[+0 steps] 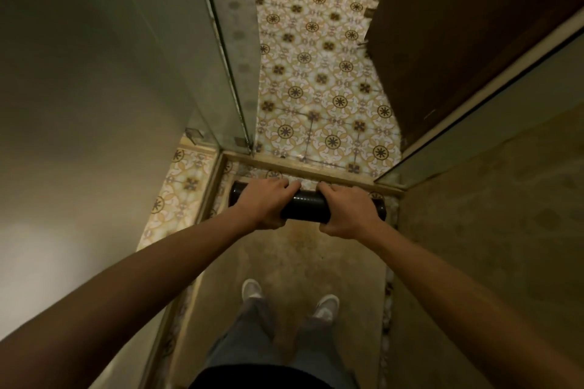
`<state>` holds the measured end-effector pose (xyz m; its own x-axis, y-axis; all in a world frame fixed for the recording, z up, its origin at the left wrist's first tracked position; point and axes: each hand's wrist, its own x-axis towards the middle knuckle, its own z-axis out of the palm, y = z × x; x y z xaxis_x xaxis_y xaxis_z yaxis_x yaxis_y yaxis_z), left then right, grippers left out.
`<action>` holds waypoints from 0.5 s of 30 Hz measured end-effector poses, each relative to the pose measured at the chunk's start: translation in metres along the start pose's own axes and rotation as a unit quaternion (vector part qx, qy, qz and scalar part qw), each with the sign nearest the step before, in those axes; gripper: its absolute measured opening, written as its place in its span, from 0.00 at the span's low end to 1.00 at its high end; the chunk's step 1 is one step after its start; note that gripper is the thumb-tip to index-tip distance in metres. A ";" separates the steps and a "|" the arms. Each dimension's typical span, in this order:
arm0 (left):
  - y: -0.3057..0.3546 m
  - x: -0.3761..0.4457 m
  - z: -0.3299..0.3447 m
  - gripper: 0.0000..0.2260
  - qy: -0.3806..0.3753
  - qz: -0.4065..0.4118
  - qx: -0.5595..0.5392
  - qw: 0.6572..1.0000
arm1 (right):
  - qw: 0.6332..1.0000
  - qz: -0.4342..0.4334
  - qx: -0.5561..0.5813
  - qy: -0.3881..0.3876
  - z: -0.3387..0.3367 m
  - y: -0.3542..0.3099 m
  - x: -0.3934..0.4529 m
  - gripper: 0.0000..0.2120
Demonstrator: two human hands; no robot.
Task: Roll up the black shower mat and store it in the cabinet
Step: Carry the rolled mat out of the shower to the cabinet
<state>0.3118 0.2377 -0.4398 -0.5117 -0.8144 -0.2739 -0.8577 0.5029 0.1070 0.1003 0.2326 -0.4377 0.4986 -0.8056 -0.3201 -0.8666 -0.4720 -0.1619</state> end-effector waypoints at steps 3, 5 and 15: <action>0.000 -0.006 -0.002 0.30 -0.001 -0.006 -0.001 1.000 | 1.000 0.004 0.000 0.002 -0.006 -0.009 -0.003 0.32; -0.002 -0.008 -0.003 0.29 0.006 0.000 -0.005 1.000 | 1.000 0.009 -0.003 0.001 -0.009 -0.012 -0.005 0.30; -0.023 -0.002 -0.016 0.27 0.021 0.022 0.014 0.999 | 1.000 0.022 -0.014 0.013 -0.020 -0.018 0.009 0.31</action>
<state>0.3323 0.2231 -0.4262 -0.5517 -0.8018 -0.2297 -0.8324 0.5465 0.0915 0.1207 0.2266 -0.4186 0.4614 -0.8340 -0.3024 -0.8865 -0.4463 -0.1218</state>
